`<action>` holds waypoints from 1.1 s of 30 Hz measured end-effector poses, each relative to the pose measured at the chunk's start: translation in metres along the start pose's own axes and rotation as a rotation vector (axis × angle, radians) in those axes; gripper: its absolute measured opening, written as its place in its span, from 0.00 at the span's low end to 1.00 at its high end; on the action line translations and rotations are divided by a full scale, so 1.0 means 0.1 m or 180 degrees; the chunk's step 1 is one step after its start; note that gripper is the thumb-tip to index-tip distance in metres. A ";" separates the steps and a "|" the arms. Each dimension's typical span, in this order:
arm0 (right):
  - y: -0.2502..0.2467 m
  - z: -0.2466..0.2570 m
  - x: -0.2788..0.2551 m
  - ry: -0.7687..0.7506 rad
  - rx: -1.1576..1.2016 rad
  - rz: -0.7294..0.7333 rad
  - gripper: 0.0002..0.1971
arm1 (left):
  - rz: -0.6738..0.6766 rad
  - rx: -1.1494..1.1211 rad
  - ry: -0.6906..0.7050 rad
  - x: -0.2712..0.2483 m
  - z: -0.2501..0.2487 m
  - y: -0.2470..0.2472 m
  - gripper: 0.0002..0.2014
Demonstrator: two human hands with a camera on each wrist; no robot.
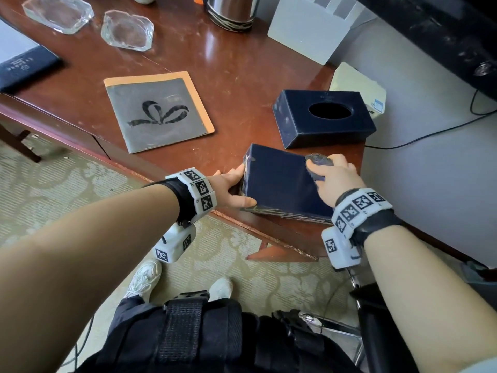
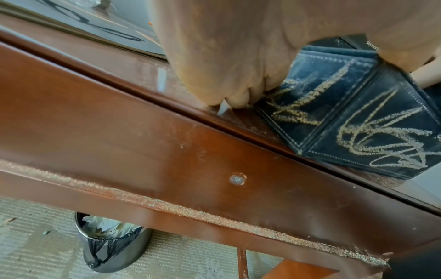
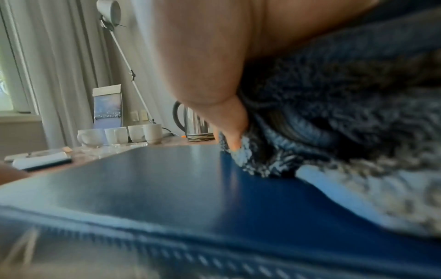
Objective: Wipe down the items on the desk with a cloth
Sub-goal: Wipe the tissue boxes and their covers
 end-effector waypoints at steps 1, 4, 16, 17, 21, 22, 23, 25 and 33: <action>-0.03 -0.02 0.01 0.0136 0.0087 0.0033 0.24 | -0.0015 0.0006 0.0012 0.00 -0.01 0.00 0.43; -0.08 0.28 -0.06 0.0063 0.0333 -0.0006 0.21 | -0.0011 0.0011 -0.0006 -0.01 -0.02 0.00 0.43; 0.08 0.06 0.03 -0.0246 0.0377 -0.0057 0.25 | 0.0029 0.0013 -0.0057 -0.06 -0.08 0.00 0.42; 0.07 0.04 0.05 -0.0199 0.0314 -0.0002 0.25 | 0.0035 0.0015 -0.0069 -0.06 -0.07 0.01 0.42; -0.01 0.45 -0.03 -0.0740 0.0022 -0.0097 0.28 | -0.0016 0.0042 -0.0062 -0.03 -0.04 0.02 0.42; -0.01 0.59 -0.07 -0.0953 -0.0192 -0.0142 0.31 | -0.0015 0.0027 -0.0069 -0.02 -0.02 0.02 0.42; -0.01 0.69 -0.09 -0.1108 -0.0396 -0.0159 0.34 | -0.0009 0.0008 -0.0086 -0.02 -0.01 0.02 0.42; -0.01 0.80 -0.13 -0.1191 -0.0700 -0.0091 0.38 | -0.0022 -0.0022 -0.0081 -0.02 -0.01 0.02 0.42; -0.01 0.83 -0.15 -0.1206 -0.0914 -0.0045 0.39 | -0.0077 -0.0154 0.0005 -0.04 -0.03 0.03 0.42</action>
Point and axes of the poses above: each hand's wrist, its own x-axis towards the middle knuckle, its own y-axis out of the palm, z = x × y, the point moved 4 cm from there along x, towards the middle knuckle, and after that the axes turned 11 degrees about y, right-handed, at the moved point
